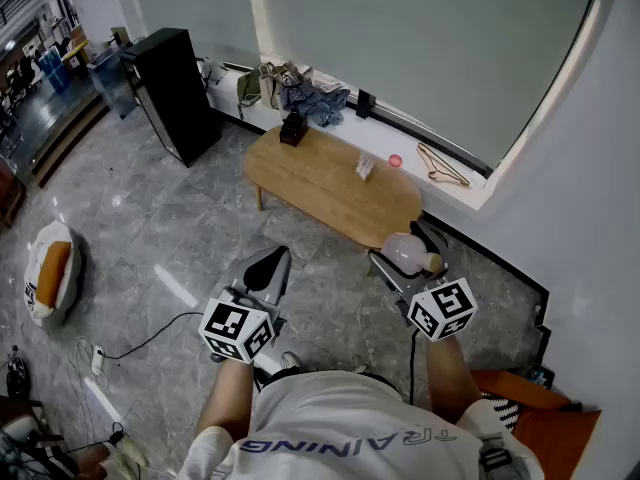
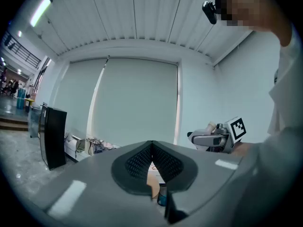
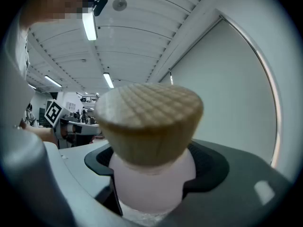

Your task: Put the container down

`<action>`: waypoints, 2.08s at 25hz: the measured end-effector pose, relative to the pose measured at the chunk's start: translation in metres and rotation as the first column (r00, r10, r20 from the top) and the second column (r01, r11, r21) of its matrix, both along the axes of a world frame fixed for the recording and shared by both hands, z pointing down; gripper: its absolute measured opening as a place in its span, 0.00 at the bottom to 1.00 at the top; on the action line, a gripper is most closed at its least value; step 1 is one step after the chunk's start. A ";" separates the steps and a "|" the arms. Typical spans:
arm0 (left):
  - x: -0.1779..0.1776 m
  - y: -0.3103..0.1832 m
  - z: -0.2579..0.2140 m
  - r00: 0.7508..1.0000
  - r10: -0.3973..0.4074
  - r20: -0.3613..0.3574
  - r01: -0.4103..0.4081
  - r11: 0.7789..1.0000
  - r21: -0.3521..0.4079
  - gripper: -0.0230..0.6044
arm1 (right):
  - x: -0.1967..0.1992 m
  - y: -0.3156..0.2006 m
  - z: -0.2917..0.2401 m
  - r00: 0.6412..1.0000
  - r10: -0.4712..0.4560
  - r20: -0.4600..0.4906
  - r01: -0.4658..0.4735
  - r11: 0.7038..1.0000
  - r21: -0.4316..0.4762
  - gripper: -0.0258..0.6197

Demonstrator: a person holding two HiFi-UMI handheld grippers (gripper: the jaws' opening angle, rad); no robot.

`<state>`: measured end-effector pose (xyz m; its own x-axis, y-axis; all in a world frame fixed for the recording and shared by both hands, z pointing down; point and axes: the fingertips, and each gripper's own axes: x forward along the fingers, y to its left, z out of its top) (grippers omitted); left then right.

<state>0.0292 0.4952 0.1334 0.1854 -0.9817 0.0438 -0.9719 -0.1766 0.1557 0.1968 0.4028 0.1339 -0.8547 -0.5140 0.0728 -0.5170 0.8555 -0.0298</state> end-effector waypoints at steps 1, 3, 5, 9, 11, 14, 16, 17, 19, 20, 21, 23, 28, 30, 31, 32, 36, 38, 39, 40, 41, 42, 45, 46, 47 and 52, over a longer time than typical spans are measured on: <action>-0.001 0.000 0.000 1.000 -0.001 0.000 0.001 1.000 0.001 0.04 | -0.001 -0.001 0.000 1.000 0.001 0.000 -0.001 1.000 0.001 0.71; -0.004 -0.001 0.001 1.000 -0.002 0.000 0.002 1.000 0.001 0.04 | -0.003 -0.002 0.001 1.000 0.002 -0.002 -0.002 1.000 0.003 0.71; -0.007 -0.002 0.002 1.000 -0.001 -0.001 0.001 1.000 0.002 0.04 | -0.007 -0.003 0.001 1.000 0.001 -0.005 -0.001 1.000 0.005 0.71; -0.013 -0.004 0.001 1.000 0.001 0.001 -0.001 1.000 0.000 0.04 | -0.013 -0.006 0.000 1.000 -0.001 -0.008 0.001 1.000 0.005 0.71; -0.017 -0.004 0.002 1.000 -0.001 0.000 0.001 1.000 0.001 0.04 | -0.017 -0.006 0.001 1.000 0.000 -0.009 0.000 1.000 0.006 0.71; -0.028 -0.001 0.005 1.000 -0.004 -0.006 0.004 1.000 0.000 0.04 | -0.026 -0.005 0.002 1.000 0.004 -0.008 -0.004 1.000 0.006 0.71; -0.039 0.000 0.007 1.000 -0.005 -0.011 0.005 1.000 -0.003 0.04 | -0.033 -0.005 0.001 1.000 0.008 0.003 -0.008 1.000 0.001 0.71; -0.044 0.000 0.008 1.000 -0.005 -0.011 0.005 1.000 -0.005 0.04 | -0.038 -0.007 0.001 1.000 0.011 0.008 -0.011 1.000 -0.002 0.71; -0.055 -0.001 0.010 1.000 -0.004 -0.005 0.004 1.000 -0.009 0.04 | -0.048 -0.010 0.001 1.000 0.020 0.009 -0.020 1.000 -0.005 0.71; -0.061 -0.001 0.012 1.000 -0.003 -0.001 0.003 1.000 -0.011 0.04 | -0.053 -0.011 0.002 1.000 0.024 0.010 -0.024 1.000 -0.006 0.71; -0.068 0.000 0.014 1.000 -0.001 0.001 0.001 1.000 -0.013 0.04 | -0.059 -0.012 0.003 1.000 0.028 0.010 -0.028 1.000 -0.007 0.71; -0.084 0.005 0.018 1.000 -0.002 0.002 0.002 1.000 -0.013 0.04 | -0.072 -0.010 0.005 0.999 0.037 0.016 -0.037 0.999 -0.003 0.71; -0.128 0.011 0.026 1.000 -0.013 -0.013 0.013 1.000 -0.023 0.04 | -0.110 -0.011 0.013 0.998 0.060 0.024 -0.060 0.998 -0.006 0.71; -0.137 0.007 0.028 1.000 -0.012 -0.021 0.012 1.000 -0.027 0.04 | -0.121 -0.014 0.017 0.998 0.060 0.015 -0.060 0.998 -0.015 0.71; -0.141 0.003 0.028 1.000 -0.011 -0.024 0.011 1.000 -0.029 0.04 | -0.124 -0.017 0.018 0.998 0.058 0.010 -0.058 0.998 -0.017 0.71; -0.143 -0.003 0.029 1.000 -0.011 -0.025 0.010 0.999 -0.030 0.04 | -0.128 -0.022 0.019 0.998 0.056 0.007 -0.056 0.998 -0.017 0.71; -0.151 -0.033 0.031 1.000 0.000 -0.025 -0.001 0.999 -0.040 0.04 | -0.138 -0.051 0.022 0.998 0.058 0.002 -0.058 0.998 -0.021 0.71; -0.154 -0.050 0.033 1.000 0.007 -0.016 -0.008 0.999 -0.047 0.04 | -0.142 -0.069 0.023 0.998 0.062 0.003 -0.061 0.998 -0.021 0.71; -0.157 -0.060 0.033 1.000 0.007 -0.014 -0.007 0.999 -0.050 0.04 | -0.143 -0.078 0.024 0.998 0.064 0.005 -0.063 0.998 -0.021 0.71; -0.159 -0.072 0.033 1.000 0.006 -0.016 -0.006 0.999 -0.054 0.04 | -0.144 -0.088 0.024 0.998 0.066 0.007 -0.066 0.998 -0.021 0.71; -0.160 -0.086 0.031 1.000 0.008 -0.019 -0.009 0.998 -0.055 0.04 | -0.143 -0.099 0.024 0.998 0.069 0.007 -0.069 0.997 -0.021 0.71; -0.159 -0.101 0.029 1.000 0.015 -0.020 -0.016 0.998 -0.056 0.04 | -0.142 -0.111 0.024 0.997 0.072 0.005 -0.072 0.997 -0.021 0.71; -0.151 -0.148 0.025 0.999 0.046 -0.003 -0.046 0.997 -0.055 0.04 | -0.135 -0.152 0.028 0.996 0.088 -0.003 -0.088 0.996 -0.023 0.71; -0.148 -0.165 0.025 0.999 0.054 0.002 -0.054 0.997 -0.057 0.04 | -0.130 -0.166 0.030 0.995 0.095 -0.003 -0.095 0.995 -0.027 0.71; -0.144 -0.182 0.025 0.998 0.062 0.006 -0.061 0.996 -0.059 0.04 | -0.125 -0.181 0.033 0.995 0.104 -0.004 -0.104 0.994 -0.031 0.71; -0.120 -0.262 0.021 0.994 0.101 0.029 -0.099 0.993 -0.065 0.04 | -0.101 -0.252 0.039 0.991 0.134 -0.018 -0.134 0.990 -0.038 0.71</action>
